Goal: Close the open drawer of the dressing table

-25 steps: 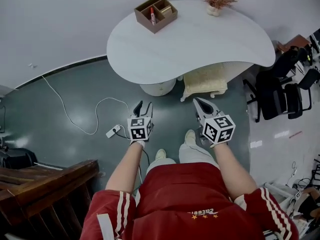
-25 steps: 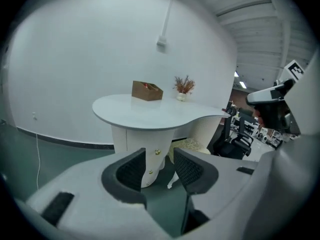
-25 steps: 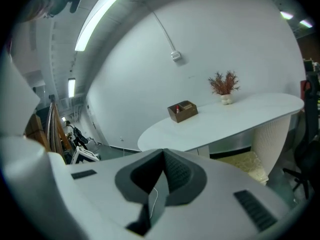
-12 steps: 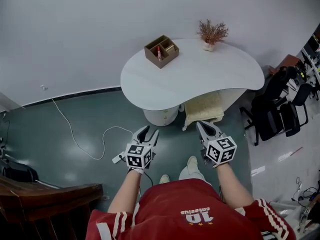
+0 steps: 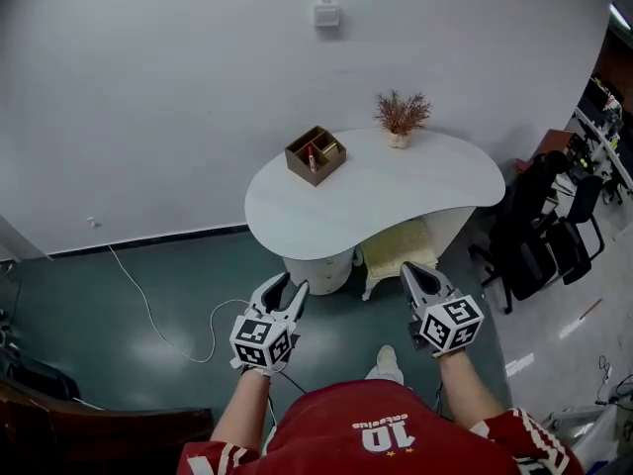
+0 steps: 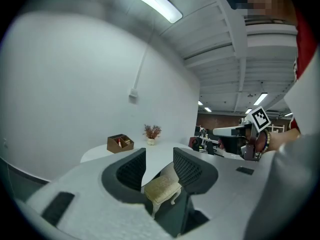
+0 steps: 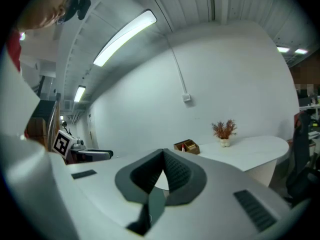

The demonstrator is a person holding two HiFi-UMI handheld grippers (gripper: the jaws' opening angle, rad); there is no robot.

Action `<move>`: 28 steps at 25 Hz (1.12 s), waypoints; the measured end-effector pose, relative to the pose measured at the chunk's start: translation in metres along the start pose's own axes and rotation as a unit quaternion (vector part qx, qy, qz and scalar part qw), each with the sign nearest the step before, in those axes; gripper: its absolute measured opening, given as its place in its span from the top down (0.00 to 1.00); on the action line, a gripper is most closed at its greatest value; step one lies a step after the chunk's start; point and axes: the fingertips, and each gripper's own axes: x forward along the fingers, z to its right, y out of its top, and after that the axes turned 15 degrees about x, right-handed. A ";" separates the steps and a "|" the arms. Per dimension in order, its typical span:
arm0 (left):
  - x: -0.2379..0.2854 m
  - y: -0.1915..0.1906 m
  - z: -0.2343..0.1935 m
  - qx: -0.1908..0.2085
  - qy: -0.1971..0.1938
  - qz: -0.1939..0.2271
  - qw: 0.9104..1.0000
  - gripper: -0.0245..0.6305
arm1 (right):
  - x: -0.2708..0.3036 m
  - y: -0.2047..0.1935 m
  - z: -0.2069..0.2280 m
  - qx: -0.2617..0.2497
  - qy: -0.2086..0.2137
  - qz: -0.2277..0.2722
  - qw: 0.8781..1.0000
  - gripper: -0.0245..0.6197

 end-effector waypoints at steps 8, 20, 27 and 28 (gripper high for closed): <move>-0.039 0.063 -0.002 0.020 -0.005 0.060 0.998 0.71 | -0.036 0.043 -0.042 -0.035 0.011 0.046 0.998 0.96; -0.071 0.111 0.006 0.042 0.009 0.121 0.992 0.83 | -0.073 0.063 -0.060 -0.048 -0.005 0.094 0.994 0.96; -0.079 0.108 0.006 0.029 0.018 0.122 0.992 0.91 | -0.074 0.052 -0.062 -0.049 -0.009 0.085 0.995 0.96; -0.081 0.109 0.006 0.027 0.019 0.125 0.992 0.92 | -0.073 0.051 -0.063 -0.049 -0.009 0.083 0.995 0.96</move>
